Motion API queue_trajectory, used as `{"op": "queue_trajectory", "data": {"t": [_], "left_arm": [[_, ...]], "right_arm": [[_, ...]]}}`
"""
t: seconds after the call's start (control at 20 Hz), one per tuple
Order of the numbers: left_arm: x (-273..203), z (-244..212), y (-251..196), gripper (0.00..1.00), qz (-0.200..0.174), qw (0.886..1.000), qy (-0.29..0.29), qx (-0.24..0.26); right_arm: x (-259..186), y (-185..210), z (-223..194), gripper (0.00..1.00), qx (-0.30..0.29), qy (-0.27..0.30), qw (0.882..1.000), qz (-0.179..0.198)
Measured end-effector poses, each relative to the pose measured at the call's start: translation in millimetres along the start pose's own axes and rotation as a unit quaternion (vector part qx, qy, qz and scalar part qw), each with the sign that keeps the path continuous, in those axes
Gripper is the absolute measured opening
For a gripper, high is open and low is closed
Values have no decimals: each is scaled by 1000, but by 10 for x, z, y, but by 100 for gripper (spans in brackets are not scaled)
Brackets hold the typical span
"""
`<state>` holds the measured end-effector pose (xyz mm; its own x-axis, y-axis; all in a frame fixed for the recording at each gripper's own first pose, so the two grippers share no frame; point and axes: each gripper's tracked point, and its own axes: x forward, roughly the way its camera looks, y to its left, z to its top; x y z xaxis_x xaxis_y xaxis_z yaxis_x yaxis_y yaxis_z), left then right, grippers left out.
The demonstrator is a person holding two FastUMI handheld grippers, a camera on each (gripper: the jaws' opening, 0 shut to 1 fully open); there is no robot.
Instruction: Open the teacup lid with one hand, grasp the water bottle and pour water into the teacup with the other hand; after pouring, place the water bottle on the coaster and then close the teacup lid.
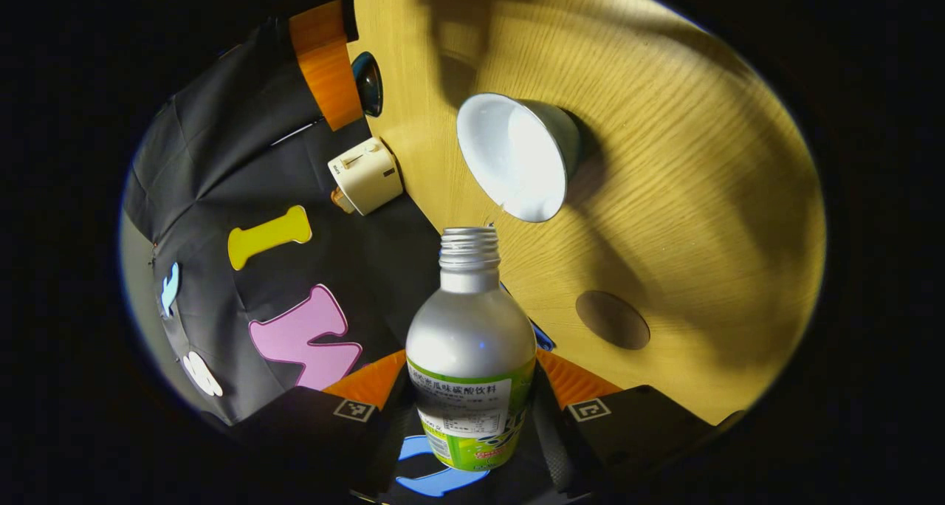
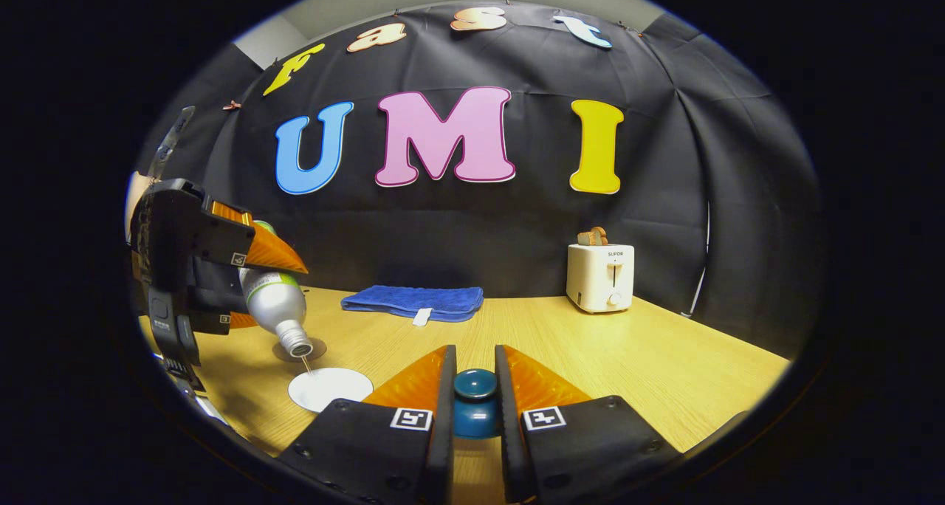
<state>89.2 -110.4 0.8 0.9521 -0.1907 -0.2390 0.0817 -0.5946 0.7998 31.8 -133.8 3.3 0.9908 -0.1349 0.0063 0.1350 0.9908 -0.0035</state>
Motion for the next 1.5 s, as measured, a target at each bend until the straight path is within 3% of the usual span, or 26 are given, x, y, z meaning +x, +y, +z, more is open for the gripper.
{"op": "queue_trajectory", "data": {"t": [1.5], "left_arm": [[-44,112,54,79,11,1000,-23,3]], "right_arm": [[5,-2,-1,30,0,0,1000,0]]}}
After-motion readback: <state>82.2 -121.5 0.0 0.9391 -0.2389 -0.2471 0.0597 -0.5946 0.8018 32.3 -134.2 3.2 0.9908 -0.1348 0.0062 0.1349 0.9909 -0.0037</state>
